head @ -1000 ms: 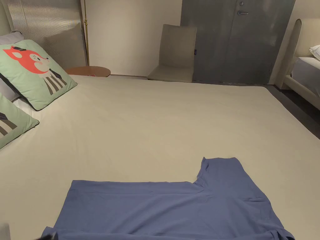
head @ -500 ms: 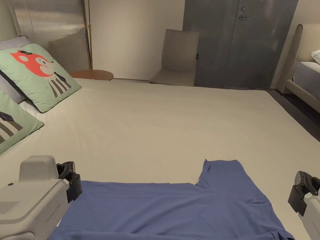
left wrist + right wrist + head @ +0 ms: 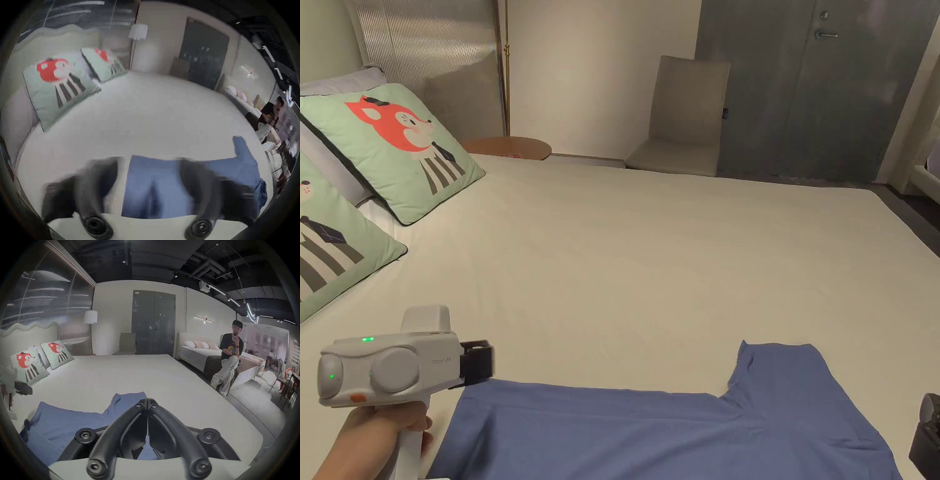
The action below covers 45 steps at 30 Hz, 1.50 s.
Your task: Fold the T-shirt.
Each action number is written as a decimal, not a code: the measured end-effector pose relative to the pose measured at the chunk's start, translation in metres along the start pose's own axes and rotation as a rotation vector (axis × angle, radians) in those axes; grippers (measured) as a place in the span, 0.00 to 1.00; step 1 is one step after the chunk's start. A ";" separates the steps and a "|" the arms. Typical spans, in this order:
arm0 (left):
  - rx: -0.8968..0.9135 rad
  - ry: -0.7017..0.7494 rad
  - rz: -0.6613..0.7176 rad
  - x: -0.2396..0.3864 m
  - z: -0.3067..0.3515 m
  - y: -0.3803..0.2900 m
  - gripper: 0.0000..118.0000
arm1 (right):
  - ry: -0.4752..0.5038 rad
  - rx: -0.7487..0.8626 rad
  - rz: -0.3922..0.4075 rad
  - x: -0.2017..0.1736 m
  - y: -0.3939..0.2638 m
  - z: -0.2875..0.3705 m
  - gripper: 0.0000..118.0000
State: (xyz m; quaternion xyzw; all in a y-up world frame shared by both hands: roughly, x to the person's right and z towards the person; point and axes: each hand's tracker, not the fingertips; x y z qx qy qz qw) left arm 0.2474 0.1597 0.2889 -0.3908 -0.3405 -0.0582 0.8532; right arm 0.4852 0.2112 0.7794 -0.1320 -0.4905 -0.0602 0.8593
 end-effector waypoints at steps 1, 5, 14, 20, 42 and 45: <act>-0.065 0.005 0.003 -0.003 -0.016 0.001 0.90 | 0.000 -0.008 0.003 -0.001 -0.002 -0.004 0.00; -0.155 0.016 0.017 -0.005 -0.058 -0.005 0.86 | -0.007 -0.054 0.011 -0.001 -0.012 -0.020 0.00; -0.180 0.085 -0.047 0.007 -0.085 -0.023 0.25 | -0.038 -0.186 0.034 0.009 -0.026 -0.058 0.20; -0.145 0.057 -0.049 0.007 -0.068 -0.024 0.02 | -0.026 -0.388 0.013 0.026 -0.027 -0.127 0.95; -0.088 0.031 -0.056 0.007 -0.019 -0.016 0.02 | 0.155 -0.548 0.163 0.035 0.009 -0.161 0.03; -0.061 0.007 -0.047 0.002 0.010 -0.016 0.02 | 0.169 -0.505 0.135 0.048 0.028 -0.126 0.03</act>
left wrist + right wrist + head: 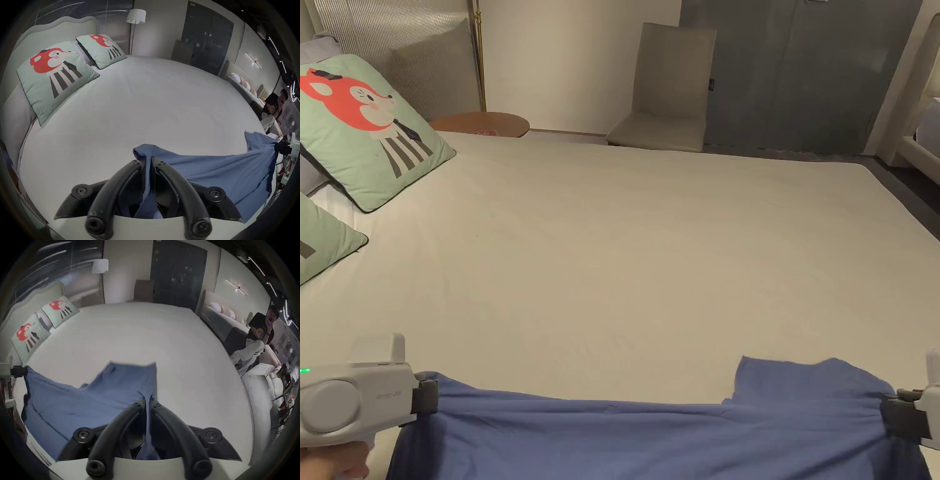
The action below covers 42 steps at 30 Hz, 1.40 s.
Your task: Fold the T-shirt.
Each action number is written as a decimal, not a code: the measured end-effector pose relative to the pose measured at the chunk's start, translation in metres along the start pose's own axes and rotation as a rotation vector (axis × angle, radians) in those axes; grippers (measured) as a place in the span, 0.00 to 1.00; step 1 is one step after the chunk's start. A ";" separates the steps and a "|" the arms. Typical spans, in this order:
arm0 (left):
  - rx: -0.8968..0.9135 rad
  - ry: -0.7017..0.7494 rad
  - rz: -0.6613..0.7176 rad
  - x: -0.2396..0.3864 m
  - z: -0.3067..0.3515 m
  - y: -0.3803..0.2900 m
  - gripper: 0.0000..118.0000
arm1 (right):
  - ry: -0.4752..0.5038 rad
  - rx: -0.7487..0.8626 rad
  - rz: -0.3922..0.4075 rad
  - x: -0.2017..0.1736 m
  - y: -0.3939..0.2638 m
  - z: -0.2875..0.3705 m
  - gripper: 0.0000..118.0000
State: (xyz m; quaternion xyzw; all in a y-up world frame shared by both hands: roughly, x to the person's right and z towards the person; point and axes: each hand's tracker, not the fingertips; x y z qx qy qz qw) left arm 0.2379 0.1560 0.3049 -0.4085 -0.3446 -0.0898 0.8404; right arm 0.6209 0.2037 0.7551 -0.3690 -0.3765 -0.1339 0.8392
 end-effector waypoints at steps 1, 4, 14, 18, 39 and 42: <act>0.009 -0.005 -0.002 0.000 0.015 -0.003 0.02 | 0.001 0.018 -0.005 0.003 -0.004 0.017 0.03; 0.040 -0.023 -0.007 -0.006 0.050 -0.014 0.02 | 0.015 0.045 -0.041 0.011 -0.018 0.056 0.03; 0.026 -0.032 0.002 -0.029 0.128 -0.108 0.02 | 0.011 0.022 -0.037 -0.004 -0.119 0.140 0.03; -0.040 -0.021 0.015 -0.039 0.133 -0.151 0.02 | -0.013 -0.043 -0.025 -0.006 -0.160 0.139 0.03; 0.207 0.046 0.016 -0.033 0.154 -0.184 0.89 | -0.144 0.187 -0.070 -0.017 -0.203 0.143 0.82; 0.372 0.015 -0.008 -0.009 0.177 -0.167 0.89 | -0.206 0.375 -0.091 -0.040 -0.178 0.163 0.82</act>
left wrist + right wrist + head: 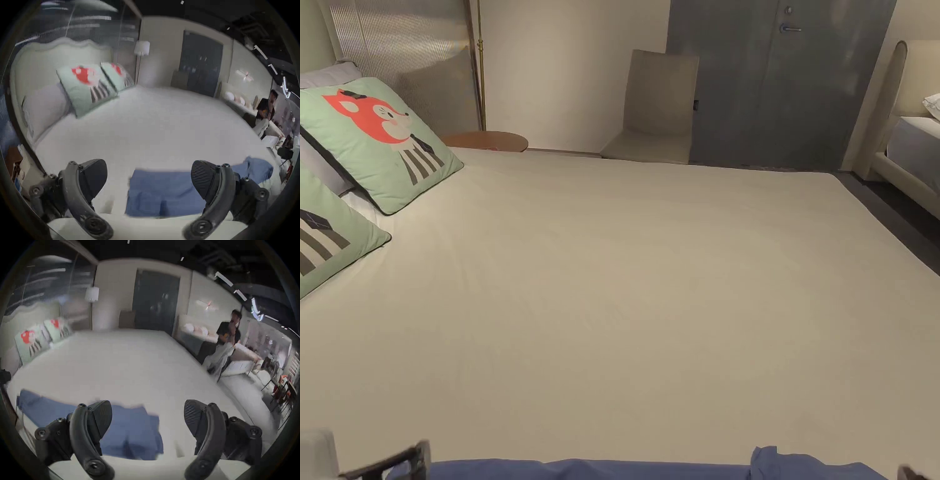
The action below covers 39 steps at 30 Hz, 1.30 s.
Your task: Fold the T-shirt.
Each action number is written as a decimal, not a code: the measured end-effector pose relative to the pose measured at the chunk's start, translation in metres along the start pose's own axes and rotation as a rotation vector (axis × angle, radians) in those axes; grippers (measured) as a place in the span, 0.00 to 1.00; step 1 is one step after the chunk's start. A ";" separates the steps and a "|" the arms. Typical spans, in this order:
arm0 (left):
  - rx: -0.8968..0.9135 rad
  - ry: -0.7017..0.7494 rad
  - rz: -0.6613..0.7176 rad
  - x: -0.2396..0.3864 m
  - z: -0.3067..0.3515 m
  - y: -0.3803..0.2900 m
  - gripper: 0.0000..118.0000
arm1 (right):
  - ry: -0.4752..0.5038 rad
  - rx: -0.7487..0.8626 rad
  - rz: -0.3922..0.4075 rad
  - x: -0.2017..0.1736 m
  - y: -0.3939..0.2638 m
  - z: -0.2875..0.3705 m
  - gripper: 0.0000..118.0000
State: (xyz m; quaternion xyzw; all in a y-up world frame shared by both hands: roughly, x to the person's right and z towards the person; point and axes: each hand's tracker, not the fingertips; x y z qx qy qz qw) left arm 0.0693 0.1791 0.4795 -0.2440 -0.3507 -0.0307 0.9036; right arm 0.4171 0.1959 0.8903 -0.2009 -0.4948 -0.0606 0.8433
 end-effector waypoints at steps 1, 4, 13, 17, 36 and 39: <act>0.052 -0.007 -0.014 0.008 0.004 0.007 0.89 | -0.008 0.064 -0.018 -0.009 0.009 0.004 0.82; 0.169 -0.044 -0.044 0.036 0.014 0.024 0.85 | -0.018 0.209 -0.078 -0.040 0.029 0.011 0.82; 0.286 -0.090 -0.127 0.068 0.020 0.034 0.00 | 0.018 0.369 -0.024 -0.114 0.043 0.015 0.01; 0.192 -0.185 -0.003 0.042 0.013 0.032 0.00 | 0.057 0.366 -0.001 -0.130 0.043 0.015 0.00; -0.512 -0.627 0.681 -0.157 -0.135 -0.059 0.92 | 0.077 0.249 0.030 -0.168 0.032 0.015 0.00; -0.474 -0.734 0.727 -0.149 -0.136 -0.062 0.92 | 0.076 0.243 0.040 -0.174 0.034 0.015 0.00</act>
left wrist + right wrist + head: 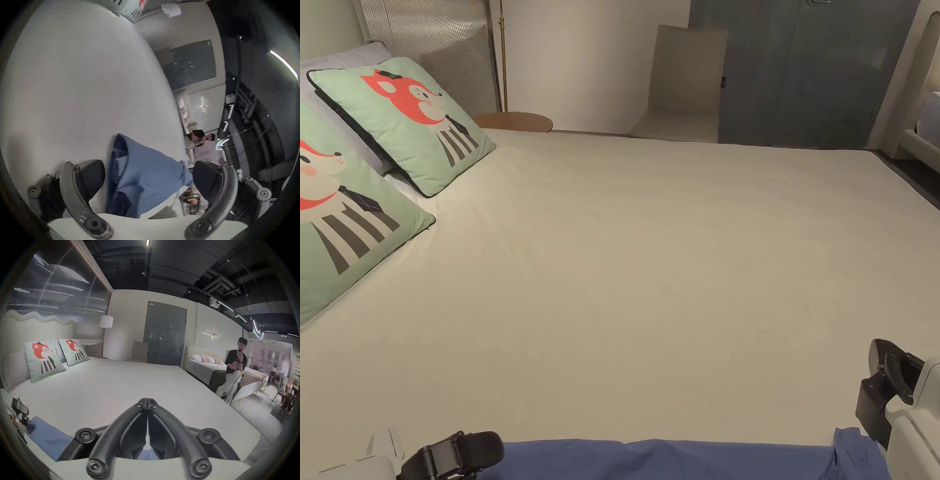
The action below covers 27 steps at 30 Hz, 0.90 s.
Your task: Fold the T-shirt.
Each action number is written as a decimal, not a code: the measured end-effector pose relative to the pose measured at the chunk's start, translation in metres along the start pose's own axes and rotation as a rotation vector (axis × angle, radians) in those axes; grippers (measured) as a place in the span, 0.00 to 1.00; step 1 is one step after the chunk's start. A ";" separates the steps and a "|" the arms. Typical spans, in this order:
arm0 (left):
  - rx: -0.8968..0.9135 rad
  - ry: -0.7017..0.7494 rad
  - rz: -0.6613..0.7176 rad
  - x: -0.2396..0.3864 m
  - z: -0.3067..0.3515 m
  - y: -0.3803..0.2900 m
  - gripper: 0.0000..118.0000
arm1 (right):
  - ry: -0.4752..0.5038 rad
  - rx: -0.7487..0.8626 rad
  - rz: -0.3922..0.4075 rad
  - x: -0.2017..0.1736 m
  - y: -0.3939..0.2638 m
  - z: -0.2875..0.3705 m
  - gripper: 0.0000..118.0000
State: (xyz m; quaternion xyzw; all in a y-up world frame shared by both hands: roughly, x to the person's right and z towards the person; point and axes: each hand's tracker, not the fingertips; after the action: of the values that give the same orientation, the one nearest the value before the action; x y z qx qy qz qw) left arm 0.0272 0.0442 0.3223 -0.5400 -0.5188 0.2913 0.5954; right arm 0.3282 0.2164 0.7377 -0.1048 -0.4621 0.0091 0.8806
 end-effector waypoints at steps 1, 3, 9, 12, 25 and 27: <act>-0.022 -0.036 0.032 -0.001 -0.006 0.000 0.91 | 0.001 -0.001 0.000 -0.001 0.001 0.001 0.00; -0.029 -0.023 0.036 -0.003 -0.018 -0.007 0.88 | 0.006 -0.002 -0.004 -0.003 0.003 0.000 0.00; -0.049 0.180 0.008 -0.002 -0.027 -0.014 0.07 | 0.013 0.002 -0.004 -0.008 0.005 0.002 0.00; -0.035 0.096 0.090 -0.003 -0.012 -0.008 0.07 | 0.013 0.004 0.003 -0.008 0.005 0.002 0.00; 0.152 0.278 0.031 0.037 0.073 0.018 0.06 | 0.013 -0.003 -0.054 0.005 -0.001 0.001 0.00; 0.111 0.185 -0.020 0.067 0.060 0.008 0.06 | 0.024 -0.008 -0.061 0.005 -0.003 -0.001 0.00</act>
State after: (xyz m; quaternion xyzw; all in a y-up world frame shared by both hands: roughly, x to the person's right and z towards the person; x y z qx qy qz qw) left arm -0.0073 0.1271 0.3272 -0.5255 -0.4500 0.2625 0.6726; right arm 0.3314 0.2143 0.7416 -0.0942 -0.4546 -0.0205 0.8854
